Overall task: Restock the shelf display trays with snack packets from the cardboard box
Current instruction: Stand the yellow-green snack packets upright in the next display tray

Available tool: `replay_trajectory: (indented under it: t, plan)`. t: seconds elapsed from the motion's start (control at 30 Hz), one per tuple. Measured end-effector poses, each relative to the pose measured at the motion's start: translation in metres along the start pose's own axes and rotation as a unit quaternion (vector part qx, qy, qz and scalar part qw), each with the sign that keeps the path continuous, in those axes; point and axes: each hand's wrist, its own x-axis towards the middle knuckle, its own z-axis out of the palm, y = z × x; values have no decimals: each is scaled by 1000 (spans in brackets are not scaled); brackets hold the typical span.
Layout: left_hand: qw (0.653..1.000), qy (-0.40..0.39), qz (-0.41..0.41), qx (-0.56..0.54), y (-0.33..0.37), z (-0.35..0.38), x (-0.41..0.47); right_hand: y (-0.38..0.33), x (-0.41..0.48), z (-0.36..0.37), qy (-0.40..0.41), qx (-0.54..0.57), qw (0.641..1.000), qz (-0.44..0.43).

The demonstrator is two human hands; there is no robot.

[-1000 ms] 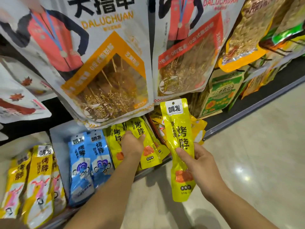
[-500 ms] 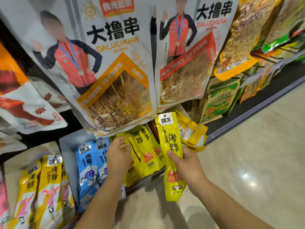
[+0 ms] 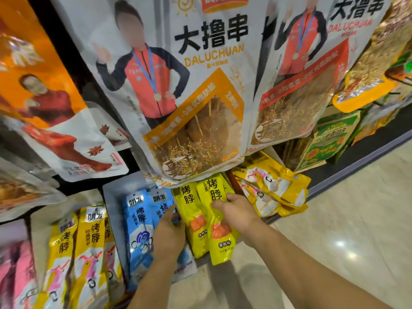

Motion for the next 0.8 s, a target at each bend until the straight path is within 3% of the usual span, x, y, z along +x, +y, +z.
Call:
replay_trajectory:
  t: [0.17,0.4,0.67,0.8]
  plan:
    - [999,5,-32,-23,-2,0,3,-7,26,27,-15,-44,999,-4]
    - [998,-6,-9,-66,-11,0,7,5,51,46,-12,-50,999,0]
    - [998,-13,-20,-55,-7,-6,2,10,49,50,79,-242,966,-49]
    - [998,-13,-18,-57,-7,-6,1,8,42,52,74,-290,952,-61]
